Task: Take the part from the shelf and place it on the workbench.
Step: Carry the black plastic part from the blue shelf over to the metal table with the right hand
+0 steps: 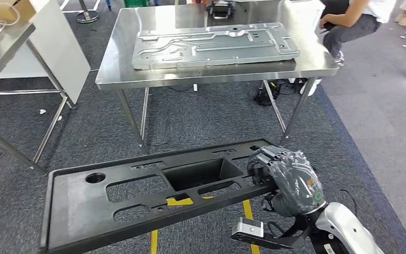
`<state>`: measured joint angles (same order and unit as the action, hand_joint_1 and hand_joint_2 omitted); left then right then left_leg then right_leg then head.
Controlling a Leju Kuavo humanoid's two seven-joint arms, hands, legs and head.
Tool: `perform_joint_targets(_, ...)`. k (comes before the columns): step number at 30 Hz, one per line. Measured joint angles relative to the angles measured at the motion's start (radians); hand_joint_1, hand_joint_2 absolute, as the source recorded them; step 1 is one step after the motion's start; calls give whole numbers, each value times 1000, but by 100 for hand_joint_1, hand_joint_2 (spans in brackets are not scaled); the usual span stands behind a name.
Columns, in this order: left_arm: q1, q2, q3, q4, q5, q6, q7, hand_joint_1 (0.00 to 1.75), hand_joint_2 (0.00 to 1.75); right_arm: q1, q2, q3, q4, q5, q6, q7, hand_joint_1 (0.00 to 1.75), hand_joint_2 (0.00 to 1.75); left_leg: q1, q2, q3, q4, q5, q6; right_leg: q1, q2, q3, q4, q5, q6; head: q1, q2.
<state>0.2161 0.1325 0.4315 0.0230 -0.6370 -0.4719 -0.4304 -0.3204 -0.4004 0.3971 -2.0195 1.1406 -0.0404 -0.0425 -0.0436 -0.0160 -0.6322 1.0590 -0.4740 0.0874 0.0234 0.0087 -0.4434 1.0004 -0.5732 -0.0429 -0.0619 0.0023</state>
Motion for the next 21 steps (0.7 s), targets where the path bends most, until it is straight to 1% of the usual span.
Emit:
perform_joint_targets(1,2,5,0,0,0,0,0,0,175,1,1,0,0,0,1,0,175,175,-11,-1,14,-28,47,11,-5,4,15,-6,-6,4,5,0)
perform_joint_targets(2,3,6,0,0,0,0,0,0,175,0,2,0,-1,0,1,0,175,175,-16,-1,31,-50,52,13,-9,6,29,-8,-3,11,7,0)
perform_joint_targets(3,2,8,0,0,0,0,0,0,175,-2,2,0,-2,0,2,0,175,175,-16,1,55,-70,42,15,-12,6,37,-4,10,16,5,0)
perform_joint_targets(4,2,8,0,0,1,0,0,0,175,-4,2,-1,-3,0,2,0,175,175,-13,1,81,-93,41,18,-12,4,34,20,29,20,3,0)
perform_joint_targets(5,2,8,0,-1,1,-1,0,0,175,-8,2,-2,-3,2,3,1,175,175,-8,1,107,-114,38,20,-11,3,11,63,50,25,4,0)
perform_joint_targets(6,1,8,0,-1,2,-2,0,0,175,-11,3,-3,-2,3,5,1,175,175,1,1,133,-130,34,17,-11,2,-26,121,63,31,5,0)
perform_joint_targets(7,-1,7,0,-1,2,-3,0,0,175,-12,3,-4,-1,5,7,3,175,175,8,1,156,-142,25,10,-14,2,-73,183,60,38,7,0)
perform_joint_targets(8,-3,5,-1,-1,2,-5,0,0,175,-13,3,-4,1,7,10,5,175,175,16,0,177,-148,11,4,-20,2,-122,232,36,47,8,0)
perform_joint_targets(9,-4,3,-1,-1,2,-6,1,0,175,-14,3,-4,3,9,15,7,175,175,25,-2,199,-151,-6,-6,-27,1,-167,260,-4,56,8,0)
perform_joint_targets(10,-5,1,-1,-1,2,-7,1,0,175,-15,3,-4,6,11,22,11,175,175,34,-4,222,-153,-25,-15,-34,0,-201,264,-50,67,8,0)
perform_joint_targets(11,-5,0,-1,-1,1,-8,3,0,175,-17,3,-5,10,13,30,15,175,175,43,-6,247,-153,-46,-24,-42,-2,-227,246,-86,78,8,0)
perform_joint_targets(12,-5,-1,-1,-1,0,-9,4,0,175,-20,3,-5,13,17,38,21,175,175,51,-8,273,-153,-68,-34,-49,-4,-244,210,-91,88,8,0)
perform_joint_targets(13,-5,-1,-2,-1,-4,-8,5,0,175,-23,3,-6,16,25,47,29,175,175,58,-8,299,-153,-92,-43,-55,-8,-255,156,-45,98,9,0)
perform_joint_targets(14,-5,1,-2,-1,-8,-8,6,0,175,-26,3,-7,21,37,56,38,175,175,63,-9,327,-151,-117,-51,-60,-15,-262,103,47,104,11,0)
perform_joint_targets(15,-6,3,-4,0,-14,-9,6,0,175,-32,3,-7,27,54,66,49,175,175,64,-10,346,-152,-140,-62,-60,-18,-264,69,128,101,14,0)
perform_joint_targets(16,-9,6,-6,0,-19,-11,5,0,175,-40,4,-7,32,70,73,59,175,175,66,-10,363,-157,-157,-72,-58,-20,-264,52,192,92,15,0)
perform_joint_targets(17,-12,9,-9,0,-24,-14,5,0,175,-50,4,-8,37,83,77,66,175,175,67,-10,376,-160,-164,-82,-54,-21,-261,53,213,78,16,0)
perform_joint_targets(18,-17,12,-12,-1,-26,-16,4,0,175,-62,3,-11,39,91,80,71,175,175,68,-10,375,-154,-156,-93,-50,-18,-253,59,195,63,15,0)
perform_joint_targets(19,-23,15,-14,-1,-28,-17,3,0,175,-72,2,-15,41,96,79,74,175,175,71,-8,362,-120,-134,-100,-50,-16,-242,52,185,52,13,0)
perform_joint_targets(20,-27,17,-16,-1,-29,-18,3,0,175,-79,1,-18,42,97,79,74,175,175,73,-5,327,-53,-103,-106,-51,-15,-223,38,174,42,12,0)
perform_joint_targets(21,-30,19,-17,-1,-30,-18,2,0,175,-83,1,-20,44,97,79,75,175,175,75,-3,273,31,-80,-110,-51,-14,-197,19,163,35,11,0)
